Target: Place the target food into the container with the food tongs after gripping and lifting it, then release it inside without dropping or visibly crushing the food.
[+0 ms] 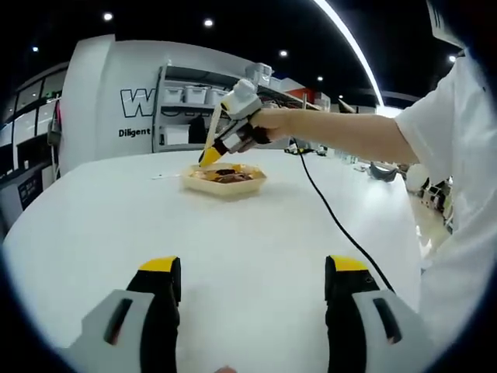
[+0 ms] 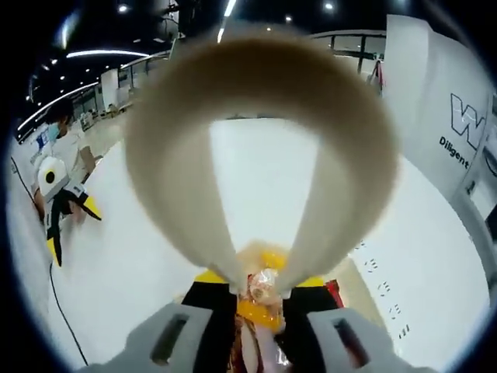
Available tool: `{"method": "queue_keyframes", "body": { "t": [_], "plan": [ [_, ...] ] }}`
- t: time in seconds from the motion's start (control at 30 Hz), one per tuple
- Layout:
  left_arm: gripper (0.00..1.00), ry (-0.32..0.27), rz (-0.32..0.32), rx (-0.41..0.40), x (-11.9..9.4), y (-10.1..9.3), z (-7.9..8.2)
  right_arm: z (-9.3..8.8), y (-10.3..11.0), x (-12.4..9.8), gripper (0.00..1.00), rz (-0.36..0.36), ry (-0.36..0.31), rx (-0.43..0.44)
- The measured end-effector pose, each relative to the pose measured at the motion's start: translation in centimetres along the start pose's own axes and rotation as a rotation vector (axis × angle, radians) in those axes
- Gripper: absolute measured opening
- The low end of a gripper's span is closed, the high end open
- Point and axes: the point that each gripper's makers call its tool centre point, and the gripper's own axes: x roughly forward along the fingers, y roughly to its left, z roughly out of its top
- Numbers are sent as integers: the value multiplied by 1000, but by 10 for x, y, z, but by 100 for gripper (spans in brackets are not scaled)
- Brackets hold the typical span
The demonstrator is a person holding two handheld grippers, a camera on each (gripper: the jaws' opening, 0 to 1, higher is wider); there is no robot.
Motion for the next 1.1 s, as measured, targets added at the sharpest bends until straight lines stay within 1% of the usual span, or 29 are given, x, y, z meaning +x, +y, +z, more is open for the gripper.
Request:
{"method": "queue_keyframes", "body": {
  "t": [0.07, 0.13, 0.23, 0.27, 0.47, 0.57, 0.6, 0.67, 0.7, 0.73, 0.8, 0.87, 1.03, 1.07, 1.1],
  "plan": [
    [75, 0, -1, 1, 0, -1, 0, -1, -2, 2, 17, -22, 16, 25],
    [75, -3, -3, 3, 0, -2, 1, -2, 0, 4, 17, -16, 24, 47],
    [75, -3, -1, 2, 0, -1, 1, -4, -7, 7, 17, -55, 46, 47],
    [75, -3, -2, 2, 0, -2, 1, -5, -9, 7, 18, -62, 51, 61],
    [75, -4, -2, 0, -1, -2, 0, -9, -14, 10, 18, -77, 61, 80],
    [75, -6, 1, -3, -1, -1, 0, -9, -14, 11, 18, -73, 61, 63],
    [75, -6, 1, -3, -2, -1, 0, -9, -14, 11, 17, -71, 61, 50],
    [75, -6, 1, -3, -2, 0, -1, -10, -11, 10, 14, -54, 67, -5],
    [75, -6, 1, -2, -2, -1, -1, -11, -11, 10, 12, -55, 69, -12],
    [75, -6, 1, -2, -2, -1, -1, -10, -8, 10, 11, -38, 67, -30],
    [75, -7, 1, -3, -2, -1, -1, -10, -7, 9, 10, -32, 69, -30],
    [75, -7, 2, -3, -2, 0, -1, -10, -8, 9, 8, -31, 70, -60],
    [75, -7, 3, -4, -2, 0, -1, -9, -3, 7, 7, -21, 74, -66],
    [75, -7, 4, -4, -2, 0, -1, -8, -3, 6, 9, -26, 70, -56],
    [75, -7, 3, -4, -2, 0, -1, -5, -2, 4, 11, -32, 56, -15]
  ]
}}
